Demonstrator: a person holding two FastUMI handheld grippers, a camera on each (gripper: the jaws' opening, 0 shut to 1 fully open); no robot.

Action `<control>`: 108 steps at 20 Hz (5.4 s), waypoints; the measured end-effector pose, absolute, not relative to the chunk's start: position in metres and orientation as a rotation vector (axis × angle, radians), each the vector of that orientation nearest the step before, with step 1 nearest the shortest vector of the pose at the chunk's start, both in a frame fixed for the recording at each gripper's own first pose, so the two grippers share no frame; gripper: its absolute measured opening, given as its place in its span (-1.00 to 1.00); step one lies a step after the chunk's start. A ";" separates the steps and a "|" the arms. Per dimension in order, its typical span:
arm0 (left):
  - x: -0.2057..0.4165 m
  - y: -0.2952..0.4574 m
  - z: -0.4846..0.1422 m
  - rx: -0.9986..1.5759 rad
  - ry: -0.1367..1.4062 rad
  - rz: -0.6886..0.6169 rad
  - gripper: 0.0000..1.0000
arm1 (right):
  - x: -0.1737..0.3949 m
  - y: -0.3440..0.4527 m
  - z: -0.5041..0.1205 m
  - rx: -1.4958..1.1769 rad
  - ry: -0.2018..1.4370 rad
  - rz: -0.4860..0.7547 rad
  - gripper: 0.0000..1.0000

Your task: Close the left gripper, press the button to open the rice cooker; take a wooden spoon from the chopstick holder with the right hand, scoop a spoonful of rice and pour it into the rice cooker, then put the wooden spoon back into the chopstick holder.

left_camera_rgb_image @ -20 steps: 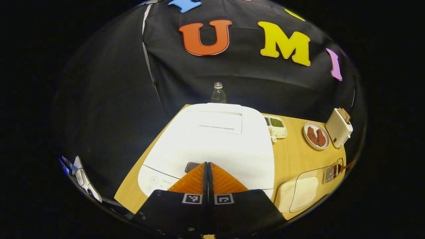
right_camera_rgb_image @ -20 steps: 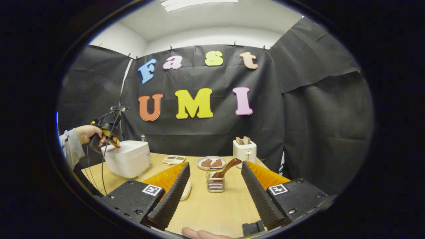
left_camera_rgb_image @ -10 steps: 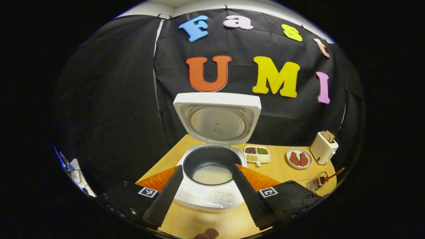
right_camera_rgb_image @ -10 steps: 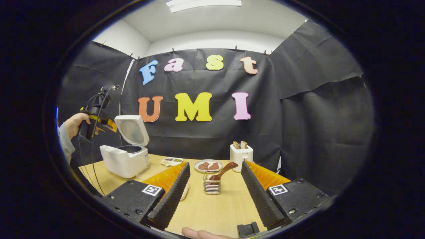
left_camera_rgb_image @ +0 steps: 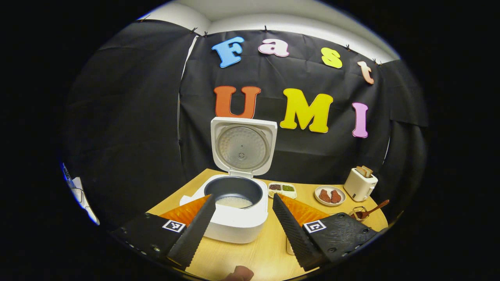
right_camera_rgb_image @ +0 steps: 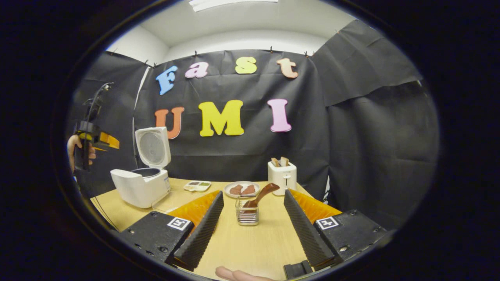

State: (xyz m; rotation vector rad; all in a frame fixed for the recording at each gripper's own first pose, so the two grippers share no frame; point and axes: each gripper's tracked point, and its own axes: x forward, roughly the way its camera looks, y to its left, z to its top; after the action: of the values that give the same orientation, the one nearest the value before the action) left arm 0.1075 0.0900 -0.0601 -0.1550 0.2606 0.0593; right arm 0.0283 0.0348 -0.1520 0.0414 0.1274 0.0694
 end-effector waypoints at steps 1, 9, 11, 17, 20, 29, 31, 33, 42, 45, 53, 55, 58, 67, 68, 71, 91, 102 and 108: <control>0.098 0.086 -0.058 -0.164 0.234 0.048 0.89 | 0.037 0.033 -0.158 0.052 0.136 0.067 1.00; 0.031 0.052 -0.066 -0.196 0.095 -0.012 0.89 | 0.134 0.020 -0.213 0.131 0.188 0.022 1.00; 0.015 0.042 -0.069 -0.184 0.060 -0.009 0.88 | 0.160 0.021 -0.233 0.149 0.209 0.013 1.00; -0.033 0.031 -0.070 -0.153 -0.024 0.046 0.88 | 0.214 0.022 -0.259 0.175 0.245 -0.017 1.00; -0.056 0.032 -0.061 -0.134 -0.065 0.037 0.88 | 0.227 0.037 -0.267 0.214 0.283 -0.010 0.62; -0.076 0.027 -0.058 -0.151 -0.081 -0.041 0.88 | 0.249 0.054 -0.247 0.230 0.324 -0.064 -0.53; -0.075 0.021 -0.064 -0.118 -0.057 -0.056 0.88 | 0.252 0.058 -0.234 0.200 0.312 -0.054 -0.55; -0.071 0.019 -0.071 -0.101 -0.033 -0.057 0.88 | 0.251 0.058 -0.211 0.194 0.277 -0.048 -0.55; -0.070 0.012 -0.075 -0.080 -0.004 -0.078 0.88 | 0.204 0.108 -0.130 0.188 0.169 0.093 -0.55; -0.074 0.009 -0.073 -0.079 -0.007 -0.090 0.88 | 0.185 0.146 -0.119 0.196 0.168 0.181 -0.55; -0.081 0.027 -0.068 -0.074 -0.012 -0.077 0.88 | 0.172 0.234 -0.168 0.106 0.221 0.309 -0.55; -0.083 0.035 -0.067 -0.087 -0.014 -0.063 0.88 | 0.178 0.243 -0.197 0.072 0.262 0.300 -0.55; -0.083 0.046 -0.070 -0.104 -0.006 -0.040 0.88 | 0.189 0.240 -0.229 0.033 0.315 0.246 -0.55; -0.083 0.041 -0.075 -0.064 0.018 -0.032 0.88 | 0.180 0.263 -0.280 0.384 0.544 0.338 -0.54; -0.083 0.041 -0.075 -0.063 0.019 -0.035 0.88 | 0.180 0.265 -0.283 0.401 0.576 0.338 -0.55; -0.081 0.046 -0.075 -0.078 0.020 -0.027 0.87 | 0.181 0.262 -0.284 0.410 0.592 0.315 -0.55; -0.084 0.057 -0.079 -0.098 0.035 -0.002 0.88 | 0.175 0.212 -0.224 1.017 0.417 0.305 -0.70; -0.087 0.078 -0.084 -0.073 0.048 0.046 0.88 | 0.174 0.217 -0.162 1.338 0.347 0.483 -0.71; -0.089 0.106 -0.097 -0.072 0.070 0.078 0.88 | 0.198 0.280 -0.114 1.214 0.354 0.515 -0.71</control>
State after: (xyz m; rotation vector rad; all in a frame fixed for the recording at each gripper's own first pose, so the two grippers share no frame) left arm -0.0894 0.1060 -0.0971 -0.0725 0.0703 0.0782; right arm 0.1981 0.2804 -0.1139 1.2143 0.3543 0.5154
